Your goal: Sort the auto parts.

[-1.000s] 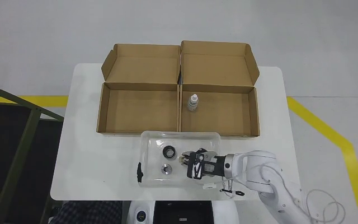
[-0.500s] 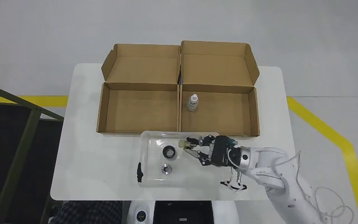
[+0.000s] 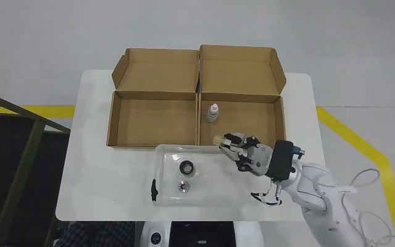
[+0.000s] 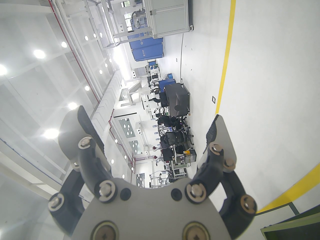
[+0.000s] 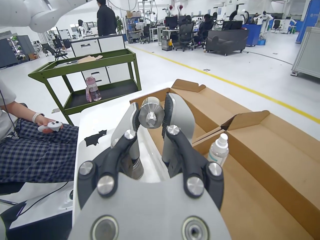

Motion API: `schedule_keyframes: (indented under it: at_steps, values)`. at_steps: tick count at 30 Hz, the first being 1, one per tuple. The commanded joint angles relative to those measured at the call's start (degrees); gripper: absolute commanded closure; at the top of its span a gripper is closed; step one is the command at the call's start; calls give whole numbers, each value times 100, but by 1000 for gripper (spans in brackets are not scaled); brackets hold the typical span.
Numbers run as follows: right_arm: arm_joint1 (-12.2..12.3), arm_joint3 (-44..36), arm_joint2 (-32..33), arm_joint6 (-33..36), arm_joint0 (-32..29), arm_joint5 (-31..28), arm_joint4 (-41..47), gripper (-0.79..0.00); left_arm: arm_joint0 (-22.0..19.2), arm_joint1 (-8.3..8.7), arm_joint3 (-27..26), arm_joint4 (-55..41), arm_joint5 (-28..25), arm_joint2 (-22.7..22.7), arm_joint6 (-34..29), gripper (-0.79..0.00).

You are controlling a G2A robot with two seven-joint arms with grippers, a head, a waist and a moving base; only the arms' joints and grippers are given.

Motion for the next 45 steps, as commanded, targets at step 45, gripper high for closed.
schedule_keyframes:
  at_steps: [45]
  values:
    - [-71,639,-209,2222,744,1511,-399,0,0,0,0,0,0,0,0,-785]
